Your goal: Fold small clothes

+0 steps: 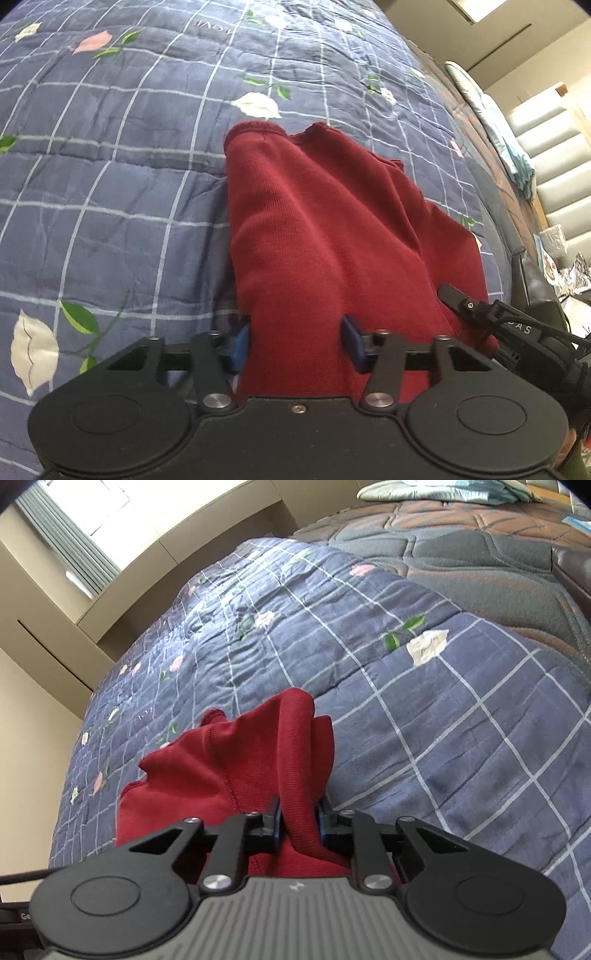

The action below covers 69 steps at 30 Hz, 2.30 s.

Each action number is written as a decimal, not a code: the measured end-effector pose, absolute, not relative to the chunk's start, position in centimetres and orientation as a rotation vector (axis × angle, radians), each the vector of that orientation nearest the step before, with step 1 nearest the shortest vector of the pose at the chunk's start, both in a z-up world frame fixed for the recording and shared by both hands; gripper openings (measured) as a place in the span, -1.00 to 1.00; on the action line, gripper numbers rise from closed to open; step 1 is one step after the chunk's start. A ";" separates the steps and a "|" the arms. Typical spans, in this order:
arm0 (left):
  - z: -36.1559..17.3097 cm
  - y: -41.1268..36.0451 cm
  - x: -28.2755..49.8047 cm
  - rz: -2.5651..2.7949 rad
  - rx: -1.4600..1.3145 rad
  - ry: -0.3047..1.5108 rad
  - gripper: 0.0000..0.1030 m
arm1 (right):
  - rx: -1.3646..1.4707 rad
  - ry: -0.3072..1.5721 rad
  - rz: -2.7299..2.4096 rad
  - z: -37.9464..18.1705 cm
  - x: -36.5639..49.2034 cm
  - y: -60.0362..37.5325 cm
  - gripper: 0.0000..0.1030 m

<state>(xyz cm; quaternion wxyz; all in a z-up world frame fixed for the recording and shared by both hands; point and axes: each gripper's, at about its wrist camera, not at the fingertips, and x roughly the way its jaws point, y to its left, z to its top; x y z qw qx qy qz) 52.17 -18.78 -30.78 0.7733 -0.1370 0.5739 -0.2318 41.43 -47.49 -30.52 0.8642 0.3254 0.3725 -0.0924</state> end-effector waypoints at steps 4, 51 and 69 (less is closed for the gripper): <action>-30.0 -18.4 52.1 -0.534 -0.282 1.230 -0.33 | 0.694 0.744 -0.166 -29.0 41.2 -46.3 -0.65; -28.4 -1.0 51.9 -0.262 -0.279 1.151 0.38 | 0.451 0.885 -0.063 -28.4 45.1 -30.7 0.82; -23.3 -0.7 46.7 -0.092 -0.163 0.948 0.99 | 0.234 0.644 -0.002 -21.8 37.8 -29.7 1.00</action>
